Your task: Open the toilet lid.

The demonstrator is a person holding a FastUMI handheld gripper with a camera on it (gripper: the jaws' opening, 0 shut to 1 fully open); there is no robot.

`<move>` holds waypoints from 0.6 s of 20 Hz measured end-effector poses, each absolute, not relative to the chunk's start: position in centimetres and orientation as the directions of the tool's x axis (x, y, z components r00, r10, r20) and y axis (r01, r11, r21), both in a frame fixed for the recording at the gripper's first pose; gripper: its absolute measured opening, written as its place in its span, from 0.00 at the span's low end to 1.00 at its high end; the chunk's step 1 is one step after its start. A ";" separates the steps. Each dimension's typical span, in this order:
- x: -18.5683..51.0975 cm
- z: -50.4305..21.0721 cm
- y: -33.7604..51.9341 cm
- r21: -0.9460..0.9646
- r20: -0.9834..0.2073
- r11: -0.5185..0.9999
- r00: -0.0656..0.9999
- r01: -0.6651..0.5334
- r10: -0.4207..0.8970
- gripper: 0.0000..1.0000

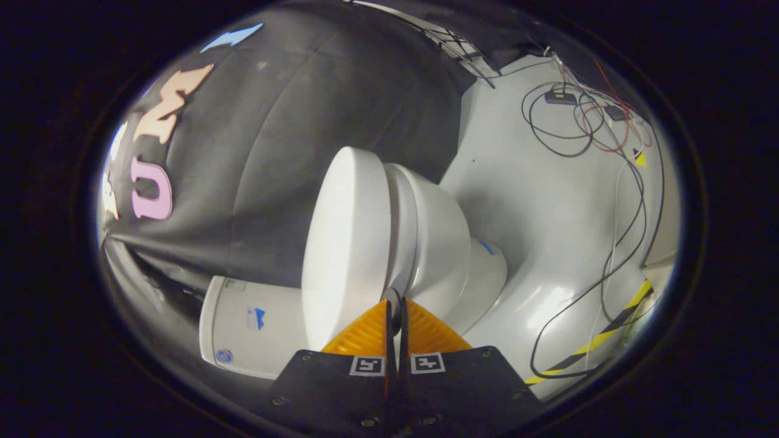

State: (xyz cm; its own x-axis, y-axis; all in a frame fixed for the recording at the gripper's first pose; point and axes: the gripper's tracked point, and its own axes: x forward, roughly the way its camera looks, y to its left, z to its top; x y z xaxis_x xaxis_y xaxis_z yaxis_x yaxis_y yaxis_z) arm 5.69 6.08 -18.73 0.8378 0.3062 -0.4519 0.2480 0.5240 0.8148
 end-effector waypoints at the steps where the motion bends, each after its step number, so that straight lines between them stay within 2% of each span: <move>1: 5.4 -18.4 6.2 0.807 -0.452 0.541 0.838 0.239 0.304 0.01; 5: 5.3 -18.0 5.9 0.722 -0.466 0.667 0.841 0.182 0.275 0.01; 12: 5.1 -15.7 6.5 0.733 -0.418 0.666 0.865 0.139 0.279 0.01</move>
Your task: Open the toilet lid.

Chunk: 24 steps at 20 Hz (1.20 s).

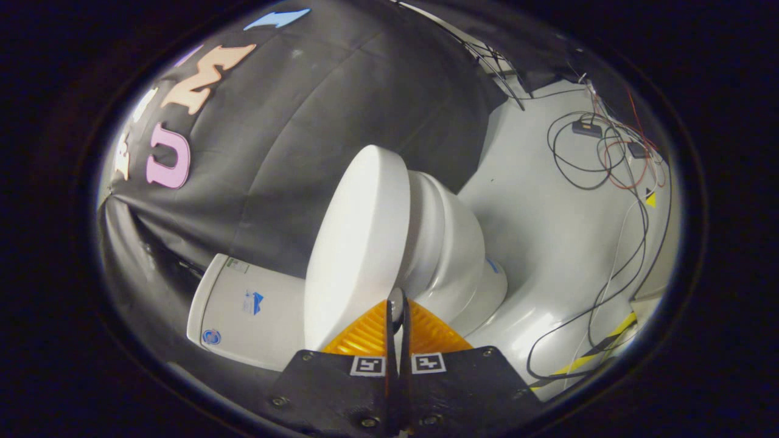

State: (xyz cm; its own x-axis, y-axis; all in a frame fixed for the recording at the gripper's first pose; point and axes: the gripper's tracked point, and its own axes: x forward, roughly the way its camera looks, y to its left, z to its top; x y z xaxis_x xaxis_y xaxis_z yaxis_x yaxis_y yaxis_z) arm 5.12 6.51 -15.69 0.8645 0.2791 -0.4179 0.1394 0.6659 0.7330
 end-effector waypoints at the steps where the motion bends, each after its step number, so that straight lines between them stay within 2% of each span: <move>1: 5.1 -15.1 6.6 0.726 -0.413 0.675 0.868 0.131 0.275 0.01; 24: 4.2 -9.2 9.0 0.579 -0.351 0.815 0.909 0.022 0.225 0.01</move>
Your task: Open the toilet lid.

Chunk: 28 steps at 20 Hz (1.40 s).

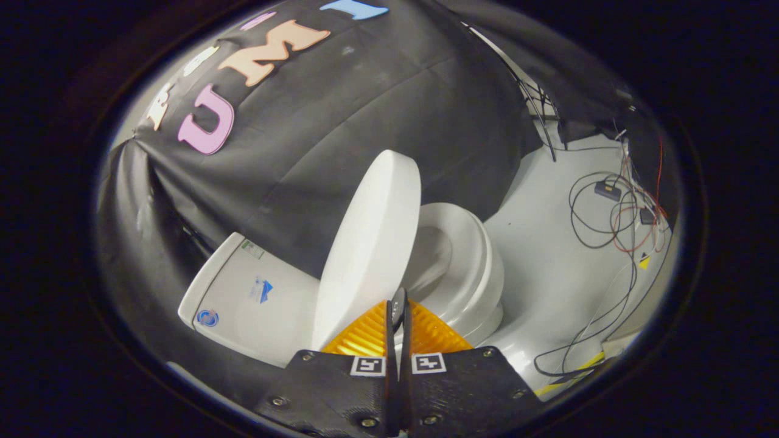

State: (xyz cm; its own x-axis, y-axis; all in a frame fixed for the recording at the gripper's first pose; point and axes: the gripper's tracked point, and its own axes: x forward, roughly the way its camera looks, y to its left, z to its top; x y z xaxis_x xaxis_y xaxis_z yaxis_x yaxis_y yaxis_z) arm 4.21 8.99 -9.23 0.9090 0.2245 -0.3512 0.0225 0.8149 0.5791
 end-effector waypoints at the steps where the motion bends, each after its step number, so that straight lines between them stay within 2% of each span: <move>1: 4.2 -9.0 9.1 0.573 -0.346 0.820 0.911 0.016 0.223 0.01; 8: 3.7 -6.4 10.7 0.496 -0.299 0.867 0.927 -0.051 0.226 0.02; 28: 3.1 -2.6 13.8 0.355 -0.229 0.927 0.951 -0.119 0.209 0.04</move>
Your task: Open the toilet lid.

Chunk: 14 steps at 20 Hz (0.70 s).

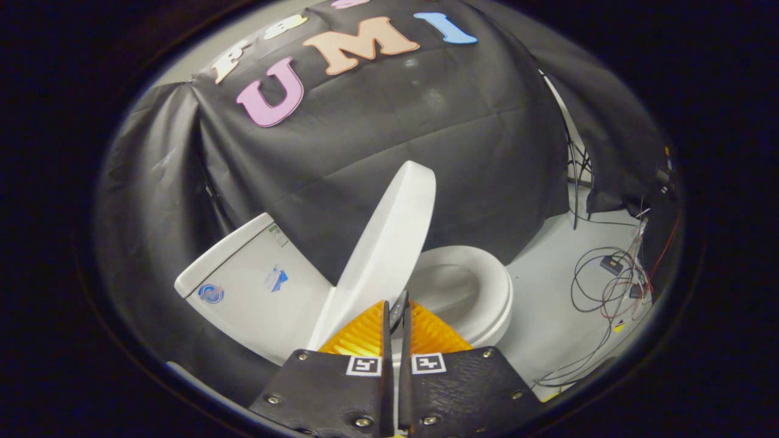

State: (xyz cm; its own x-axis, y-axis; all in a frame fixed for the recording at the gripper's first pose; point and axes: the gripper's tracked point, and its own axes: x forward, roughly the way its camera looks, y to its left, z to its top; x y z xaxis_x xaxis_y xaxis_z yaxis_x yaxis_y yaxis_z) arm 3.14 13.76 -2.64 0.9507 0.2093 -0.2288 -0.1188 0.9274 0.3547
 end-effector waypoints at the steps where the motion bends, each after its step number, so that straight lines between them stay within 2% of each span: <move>1: 3.1 -2.5 13.9 0.347 -0.225 0.930 0.951 -0.123 0.210 0.03; 14: 2.4 0.6 17.0 0.257 -0.161 0.948 0.960 -0.185 0.231 0.04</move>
State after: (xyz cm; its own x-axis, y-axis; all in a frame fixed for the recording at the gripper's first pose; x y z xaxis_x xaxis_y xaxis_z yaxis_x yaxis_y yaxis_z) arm 2.37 16.99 0.63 0.9596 0.2309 -0.1606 -0.1852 0.9485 0.2570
